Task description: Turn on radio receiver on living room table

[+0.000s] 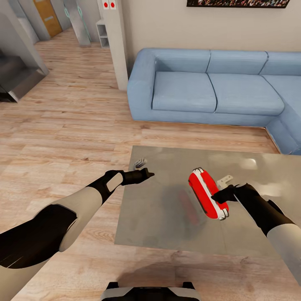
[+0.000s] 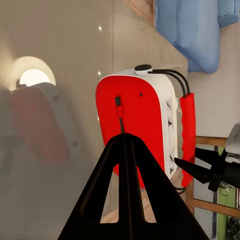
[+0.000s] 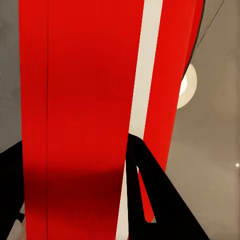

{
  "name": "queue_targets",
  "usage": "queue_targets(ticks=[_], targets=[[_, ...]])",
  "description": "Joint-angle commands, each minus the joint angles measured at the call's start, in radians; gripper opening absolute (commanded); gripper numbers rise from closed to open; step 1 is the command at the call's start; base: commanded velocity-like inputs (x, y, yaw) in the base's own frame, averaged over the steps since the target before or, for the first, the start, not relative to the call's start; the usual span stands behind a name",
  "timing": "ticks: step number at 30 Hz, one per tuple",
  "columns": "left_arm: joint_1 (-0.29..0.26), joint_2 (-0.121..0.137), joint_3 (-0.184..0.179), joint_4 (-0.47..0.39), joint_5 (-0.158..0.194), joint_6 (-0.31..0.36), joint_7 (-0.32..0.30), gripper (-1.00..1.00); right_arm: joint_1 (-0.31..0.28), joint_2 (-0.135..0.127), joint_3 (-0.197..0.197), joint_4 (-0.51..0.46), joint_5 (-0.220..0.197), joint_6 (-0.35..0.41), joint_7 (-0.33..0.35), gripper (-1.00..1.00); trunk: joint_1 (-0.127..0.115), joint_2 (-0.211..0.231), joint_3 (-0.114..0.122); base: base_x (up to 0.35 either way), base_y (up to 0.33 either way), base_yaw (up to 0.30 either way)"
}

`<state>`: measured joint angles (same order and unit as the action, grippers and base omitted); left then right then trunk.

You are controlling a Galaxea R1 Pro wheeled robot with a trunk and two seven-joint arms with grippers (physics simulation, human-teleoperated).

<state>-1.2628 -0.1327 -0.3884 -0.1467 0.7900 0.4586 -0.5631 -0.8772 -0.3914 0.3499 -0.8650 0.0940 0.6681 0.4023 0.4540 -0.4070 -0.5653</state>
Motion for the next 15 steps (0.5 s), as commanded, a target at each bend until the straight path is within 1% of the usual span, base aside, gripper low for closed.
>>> queue_targets(ticks=[1, 7, 12, 15], targets=[[0.0, 0.0, 0.0, 0.0, 0.0, 0.0, -0.001, -1.0, 0.0, -0.003, -0.001, -0.001, 0.001, -0.001, 0.0, -1.0, 0.0, 0.0, 0.0, 0.0, 0.0, 0.0], [0.0, 0.001, 0.0, 0.0, 0.0, 0.0, -0.001, -1.0, 0.0, -0.013, -0.002, -0.002, 0.0, -0.002, -0.001, -1.0, 0.0, 0.0, 0.0, 0.0, 0.0, 0.0], [0.0, 0.001, 0.0, 0.0, -0.001, 0.001, -0.001, -1.0, 0.0, -0.012, -0.003, -0.006, -0.002, -0.003, -0.016, -1.0, 0.0, 0.0, 0.0, 0.0, 0.0, 0.0], [0.0, 0.001, 0.0, 0.0, -0.001, 0.001, -0.001, -1.0, 0.0, -0.008, -0.003, -0.009, -0.003, -0.007, -0.032, -1.0, 0.0, 0.0, 0.0, 0.0, 0.0, 0.0]])
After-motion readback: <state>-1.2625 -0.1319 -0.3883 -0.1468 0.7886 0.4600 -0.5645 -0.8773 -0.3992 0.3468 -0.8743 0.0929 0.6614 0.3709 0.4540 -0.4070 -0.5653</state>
